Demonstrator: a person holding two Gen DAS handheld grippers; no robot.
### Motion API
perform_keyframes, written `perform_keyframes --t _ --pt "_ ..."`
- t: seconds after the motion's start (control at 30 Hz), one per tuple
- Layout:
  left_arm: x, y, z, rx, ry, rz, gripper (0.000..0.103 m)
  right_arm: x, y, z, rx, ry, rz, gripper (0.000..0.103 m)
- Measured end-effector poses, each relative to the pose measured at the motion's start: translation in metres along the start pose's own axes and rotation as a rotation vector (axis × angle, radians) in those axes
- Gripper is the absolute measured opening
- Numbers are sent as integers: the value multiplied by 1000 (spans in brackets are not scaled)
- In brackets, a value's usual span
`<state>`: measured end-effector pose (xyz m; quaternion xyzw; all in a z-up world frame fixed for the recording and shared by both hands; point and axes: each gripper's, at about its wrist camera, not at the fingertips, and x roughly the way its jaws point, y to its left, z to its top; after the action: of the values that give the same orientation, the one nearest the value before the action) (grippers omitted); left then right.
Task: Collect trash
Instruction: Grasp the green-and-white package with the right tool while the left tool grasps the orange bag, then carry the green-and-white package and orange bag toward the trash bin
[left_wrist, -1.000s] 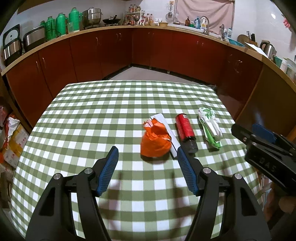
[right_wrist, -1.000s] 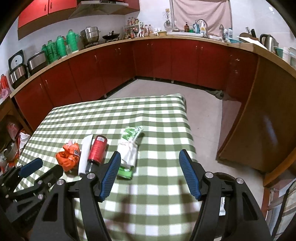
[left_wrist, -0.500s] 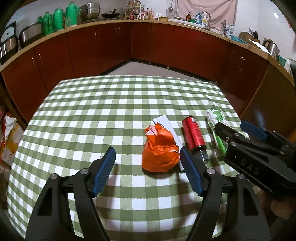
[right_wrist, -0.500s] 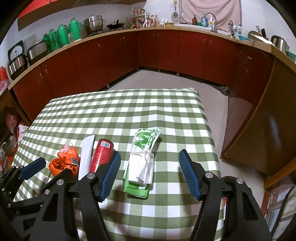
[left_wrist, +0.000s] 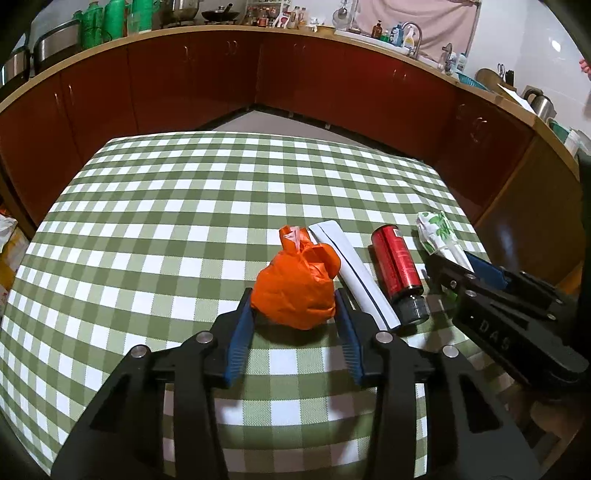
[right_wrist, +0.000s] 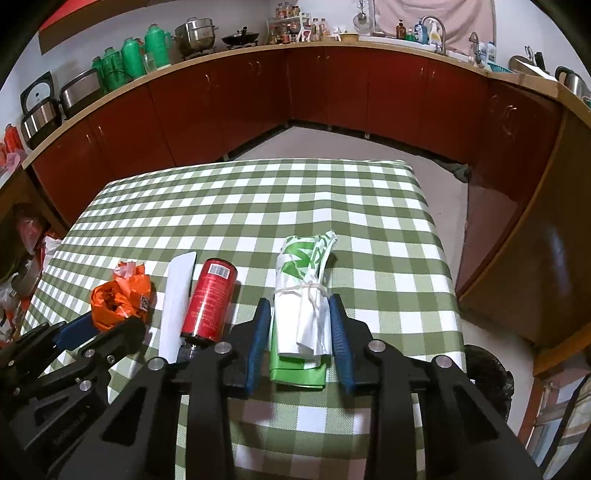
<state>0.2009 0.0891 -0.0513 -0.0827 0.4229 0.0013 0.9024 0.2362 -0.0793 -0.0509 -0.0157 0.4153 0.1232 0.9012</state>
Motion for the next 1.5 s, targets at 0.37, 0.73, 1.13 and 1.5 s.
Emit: perform_keyframes --t 0.37,0.73,1.13,1.5 --pt "-20 12 -11 3 -37 24 40 -21 5 -17 -4 -27 21 32" --pt "-60 2 -39 -9 -58 24 40 -67 -5 -49 3 -73 10 32" --pt "-83 -38 -72 43 -52 1 40 -106 -44 -78 63 -100 -35 32" --pt "-93 -109 -91 151 -60 -73 40 -128 -99 -108 130 -115 -121 32"
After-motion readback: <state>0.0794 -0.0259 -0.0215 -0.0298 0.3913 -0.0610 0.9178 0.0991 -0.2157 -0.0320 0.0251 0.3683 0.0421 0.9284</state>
